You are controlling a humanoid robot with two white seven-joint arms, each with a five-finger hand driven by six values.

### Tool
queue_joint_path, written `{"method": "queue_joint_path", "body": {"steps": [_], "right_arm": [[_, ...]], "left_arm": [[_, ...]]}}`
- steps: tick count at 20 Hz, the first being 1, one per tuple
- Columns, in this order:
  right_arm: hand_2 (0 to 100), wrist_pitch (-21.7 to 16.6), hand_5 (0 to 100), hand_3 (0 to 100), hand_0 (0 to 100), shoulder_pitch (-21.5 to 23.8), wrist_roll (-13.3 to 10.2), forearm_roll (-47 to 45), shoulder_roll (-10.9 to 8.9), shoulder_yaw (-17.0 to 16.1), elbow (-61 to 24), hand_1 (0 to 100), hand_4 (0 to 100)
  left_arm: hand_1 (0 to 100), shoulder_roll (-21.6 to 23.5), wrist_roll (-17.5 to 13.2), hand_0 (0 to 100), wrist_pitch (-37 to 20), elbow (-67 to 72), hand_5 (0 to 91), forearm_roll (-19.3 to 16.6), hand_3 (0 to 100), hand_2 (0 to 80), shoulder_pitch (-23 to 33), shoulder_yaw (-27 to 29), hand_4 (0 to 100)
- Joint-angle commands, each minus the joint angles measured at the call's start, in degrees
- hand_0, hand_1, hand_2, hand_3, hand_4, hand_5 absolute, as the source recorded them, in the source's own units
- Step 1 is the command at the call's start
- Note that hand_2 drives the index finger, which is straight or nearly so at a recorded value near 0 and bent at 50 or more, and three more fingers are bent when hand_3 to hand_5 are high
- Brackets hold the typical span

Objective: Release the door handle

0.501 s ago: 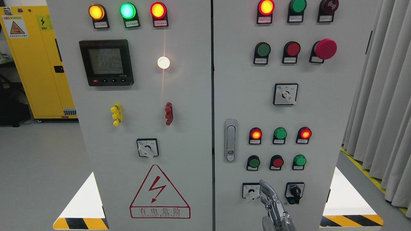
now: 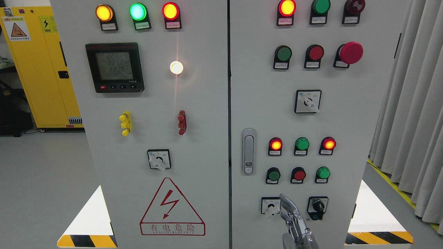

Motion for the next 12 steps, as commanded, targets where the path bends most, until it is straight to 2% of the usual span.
{"method": "queue_joint_path", "body": {"steps": [1, 2, 3, 4, 5, 6, 7, 9, 11, 12], "right_arm": [[0, 0.07, 0, 0, 25, -1.23, -0.24, 0.43, -0.28, -0.13, -0.03, 14, 0], [0, 0.15, 0, 3, 24, -1.32, -0.24, 0.78, -0.28, -0.31, -0.03, 19, 1], [0, 0.24, 0, 14, 21, -1.58, -0.24, 1.22, -0.28, -0.40, -0.03, 26, 19], [0, 0.85, 0, 21, 20, -1.76, -0.15, 1.48, -0.28, -0.57, -0.03, 30, 27], [0, 1.55, 27, 41, 20, -1.85, -0.24, 3.05, -0.28, -0.75, -0.03, 40, 48], [0, 2.08, 62, 62, 32, -1.85, -0.33, 6.11, -0.28, -0.92, -0.12, 45, 69], [0, 2.35, 69, 66, 37, -1.85, -0.50, 9.97, -0.28, -1.27, -0.12, 45, 72], [0, 2.44, 86, 77, 45, -1.85, -2.60, 18.75, -0.28, -1.98, -0.03, 46, 82], [0, 3.92, 90, 80, 46, -2.63, -4.45, 26.50, -0.19, -2.42, -0.12, 47, 84], [0, 4.80, 96, 86, 47, -3.33, -4.72, 29.58, -0.19, -2.42, -0.12, 48, 90]], "left_arm": [[56, 0.00, 0.01, 12, -0.02, -0.70, 0.0, 0.01, 0, 0.0, 0.00, 0.00, 0], [56, 0.00, 0.01, 12, -0.02, -0.70, 0.0, 0.01, 0, 0.0, 0.00, 0.00, 0], [56, 0.00, 0.01, 12, -0.02, -0.70, 0.0, 0.01, 0, 0.0, 0.00, 0.00, 0], [56, 0.00, 0.01, 12, -0.02, -0.70, 0.0, 0.01, 0, 0.0, 0.00, 0.00, 0], [56, 0.00, 0.01, 12, -0.02, -0.70, 0.0, 0.01, 0, 0.0, 0.00, 0.00, 0], [56, 0.00, 0.01, 12, -0.02, -0.70, 0.0, 0.01, 0, 0.0, 0.00, 0.00, 0], [56, 0.00, 0.01, 12, -0.02, -0.70, 0.0, 0.01, 0, 0.0, 0.00, 0.00, 0], [56, 0.00, 0.01, 12, -0.02, -0.70, 0.0, 0.01, 0, 0.0, 0.00, 0.00, 0], [56, 0.00, 0.01, 12, -0.02, -0.70, 0.0, 0.01, 0, 0.0, 0.00, 0.00, 0], [56, 0.00, 0.01, 12, -0.02, -0.70, 0.0, 0.01, 0, 0.0, 0.00, 0.00, 0]]}}
